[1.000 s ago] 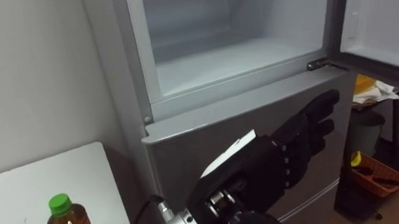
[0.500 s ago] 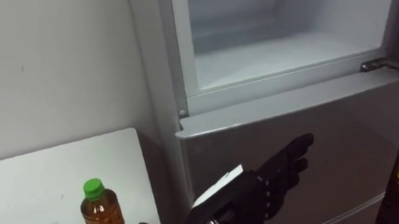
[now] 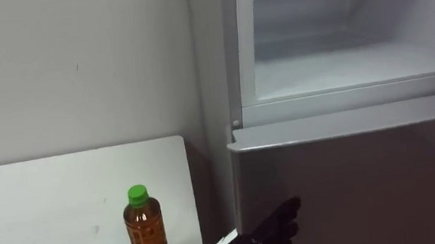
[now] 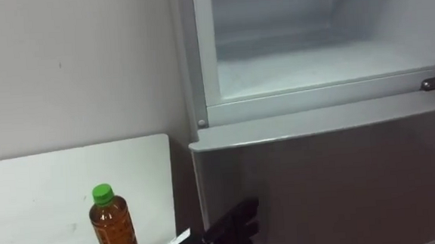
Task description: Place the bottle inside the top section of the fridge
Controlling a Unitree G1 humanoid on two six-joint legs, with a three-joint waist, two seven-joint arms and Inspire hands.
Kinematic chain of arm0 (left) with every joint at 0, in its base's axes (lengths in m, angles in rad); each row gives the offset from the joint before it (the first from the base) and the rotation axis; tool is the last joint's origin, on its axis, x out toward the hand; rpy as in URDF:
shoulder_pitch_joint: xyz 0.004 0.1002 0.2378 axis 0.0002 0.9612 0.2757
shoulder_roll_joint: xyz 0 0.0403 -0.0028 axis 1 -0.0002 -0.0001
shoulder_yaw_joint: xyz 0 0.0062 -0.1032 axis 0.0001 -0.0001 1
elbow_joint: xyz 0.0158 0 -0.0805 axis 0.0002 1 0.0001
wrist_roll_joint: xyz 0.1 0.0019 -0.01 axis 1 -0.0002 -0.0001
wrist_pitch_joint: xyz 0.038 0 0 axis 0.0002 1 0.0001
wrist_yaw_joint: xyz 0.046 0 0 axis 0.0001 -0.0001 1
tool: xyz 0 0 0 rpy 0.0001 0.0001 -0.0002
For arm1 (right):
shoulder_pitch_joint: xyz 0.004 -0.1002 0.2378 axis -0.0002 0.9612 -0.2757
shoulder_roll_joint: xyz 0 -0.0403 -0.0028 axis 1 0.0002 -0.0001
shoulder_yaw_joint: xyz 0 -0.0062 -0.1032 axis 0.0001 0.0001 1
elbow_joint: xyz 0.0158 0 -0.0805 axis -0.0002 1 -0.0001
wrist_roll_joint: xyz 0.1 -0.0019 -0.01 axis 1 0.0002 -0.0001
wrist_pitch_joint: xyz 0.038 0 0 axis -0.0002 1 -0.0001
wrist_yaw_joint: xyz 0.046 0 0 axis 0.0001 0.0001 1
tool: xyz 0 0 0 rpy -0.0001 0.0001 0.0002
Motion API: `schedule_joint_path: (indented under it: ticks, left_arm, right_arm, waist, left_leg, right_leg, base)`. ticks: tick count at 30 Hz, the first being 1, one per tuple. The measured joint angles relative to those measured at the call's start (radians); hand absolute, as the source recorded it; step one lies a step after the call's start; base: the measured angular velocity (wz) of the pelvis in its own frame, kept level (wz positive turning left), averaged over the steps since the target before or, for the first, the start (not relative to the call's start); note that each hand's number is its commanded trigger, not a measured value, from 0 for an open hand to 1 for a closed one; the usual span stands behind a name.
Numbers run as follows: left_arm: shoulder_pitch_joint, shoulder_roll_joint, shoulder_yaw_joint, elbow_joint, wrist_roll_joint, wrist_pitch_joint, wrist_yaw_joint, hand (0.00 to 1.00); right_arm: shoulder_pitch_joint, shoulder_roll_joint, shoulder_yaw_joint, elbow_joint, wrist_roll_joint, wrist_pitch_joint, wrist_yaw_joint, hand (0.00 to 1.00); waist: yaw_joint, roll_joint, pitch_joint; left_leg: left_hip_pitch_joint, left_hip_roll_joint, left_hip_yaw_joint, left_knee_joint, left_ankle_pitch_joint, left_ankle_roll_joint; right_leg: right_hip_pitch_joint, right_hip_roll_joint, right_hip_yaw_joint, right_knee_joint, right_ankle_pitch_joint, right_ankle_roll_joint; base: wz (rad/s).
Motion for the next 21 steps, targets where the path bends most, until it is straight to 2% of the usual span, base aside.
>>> schedule_joint_path:
  ticks: [3,8,11,14,16,21]
  left_arm:
    - [0.017,0.007,0.007,0.038,0.0,0.0,-0.004,0.0]
    - [0.064,0.001,0.043,0.118,0.0,0.0,-0.002,0.0]
    - [0.083,0.007,0.043,0.204,0.005,-0.011,-0.001,0.0]
    - [0.138,0.013,0.046,0.257,0.023,-0.011,0.021,0.0]
    - [0.166,0.011,0.061,0.27,0.04,-0.012,0.025,0.0]
    - [0.175,0.009,0.081,0.383,0.1,-0.039,0.058,0.0]
  right_arm:
    - [0.001,0.0,-0.003,-0.001,-0.001,0.0,-0.001,0.0]
    - [0.005,0.0,-0.012,-0.001,-0.002,0.0,-0.006,0.0]
    - [0.01,-0.001,-0.012,-0.009,-0.002,0.001,-0.007,0.0]
    - [0.028,-0.002,-0.011,-0.049,-0.009,0.001,-0.007,0.0]
    - [0.037,-0.002,-0.011,-0.057,-0.034,0.0,-0.005,0.0]
    - [0.041,-0.002,-0.009,-0.058,-0.039,-0.003,-0.011,0.0]
  waist:
    - [0.003,0.001,0.0001]
    - [0.004,-0.004,0.0036]
    - [0.027,-0.006,0.0038]
    - [0.039,-0.008,0.0038]
    - [0.051,-0.015,0.0026]
    - [0.072,-0.028,-0.0041]
  left_leg:
    - [0.003,0.001,-0.003,0.001,0.001,-0.001]
    - [0.0,0.0,-0.019,-0.001,0.001,-0.002]
    - [0.0,0.0,-0.019,0.001,0.002,-0.003]
    - [0.0,0.0,-0.021,0.0,0.002,-0.004]
    - [-0.002,-0.001,-0.027,0.0,0.002,-0.004]
    - [-0.002,-0.002,-0.037,0.001,0.002,-0.004]
  right_leg:
    - [0.006,-0.003,-0.002,0.001,-0.001,-0.002]
    - [0.012,-0.005,-0.017,0.001,-0.003,-0.003]
    - [0.013,-0.006,-0.016,0.003,-0.007,-0.003]
    - [0.012,-0.005,-0.02,0.003,-0.009,-0.004]
    - [0.013,-0.007,-0.027,0.003,-0.012,-0.003]
    - [0.018,-0.006,-0.029,0.003,-0.015,-0.002]
  base:
    - [0.04]
    - [0.09]
    - [0.0]
    - [0.0]
    - [0.08]
    - [0.05]
